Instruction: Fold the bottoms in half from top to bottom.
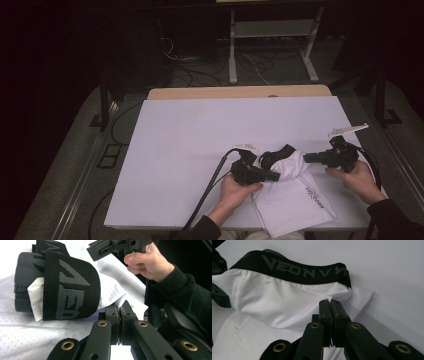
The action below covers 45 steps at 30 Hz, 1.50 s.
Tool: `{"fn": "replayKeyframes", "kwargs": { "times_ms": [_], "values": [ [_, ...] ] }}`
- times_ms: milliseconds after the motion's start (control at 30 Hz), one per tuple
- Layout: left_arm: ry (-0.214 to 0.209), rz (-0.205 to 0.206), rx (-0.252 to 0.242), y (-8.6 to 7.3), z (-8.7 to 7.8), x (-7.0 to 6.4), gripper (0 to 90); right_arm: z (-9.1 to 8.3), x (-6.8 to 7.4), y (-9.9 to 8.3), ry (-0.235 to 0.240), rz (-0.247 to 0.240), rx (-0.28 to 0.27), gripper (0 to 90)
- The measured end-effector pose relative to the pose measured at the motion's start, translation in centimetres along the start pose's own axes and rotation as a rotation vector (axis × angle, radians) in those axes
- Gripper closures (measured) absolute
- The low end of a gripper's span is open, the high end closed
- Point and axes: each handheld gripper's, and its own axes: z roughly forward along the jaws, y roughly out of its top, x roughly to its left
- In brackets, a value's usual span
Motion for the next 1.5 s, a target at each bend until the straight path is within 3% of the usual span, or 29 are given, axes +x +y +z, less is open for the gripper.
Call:
{"fn": "replayKeyframes", "kwargs": {
  "times_ms": [100,133,200,300,500,933,1333,1500],
  "values": [
    [0.004,0.009,0.009,-0.3,0.1,-0.1,86.9,-0.2,0.1,-0.1,0.01,0.024,-0.019,60.8],
    [0.008,0.011,0.013,-0.4,0.1,-0.1,86.9,-0.3,0.1,-0.1,0.035,0.029,-0.031,54.3],
    [0.011,0.013,0.017,-0.6,0.2,-0.1,86.9,-0.4,0.1,0.0,0.068,0.029,-0.042,48.8],
    [0.012,0.014,0.025,-0.9,0.3,-0.1,86.9,-0.3,0.1,0.2,0.061,0.028,-0.039,44.7],
    [0.021,0.019,0.042,-1.3,0.5,0.1,86.9,0.5,0.0,1.1,0.029,0.022,-0.024,43.2],
    [0.05,0.054,0.103,-1.6,0.5,0.0,86.8,2.4,-0.7,3.6,0.063,0.073,-0.001,42.0],
    [0.065,0.068,0.132,-1.9,0.7,0.3,86.7,4.0,-1.7,3.4,0.077,0.128,0.074,40.9],
    [0.067,0.073,0.134,-2.0,0.7,0.3,86.7,4.3,-2.1,3.3,0.093,0.127,0.084,41.9]
  ]
}}
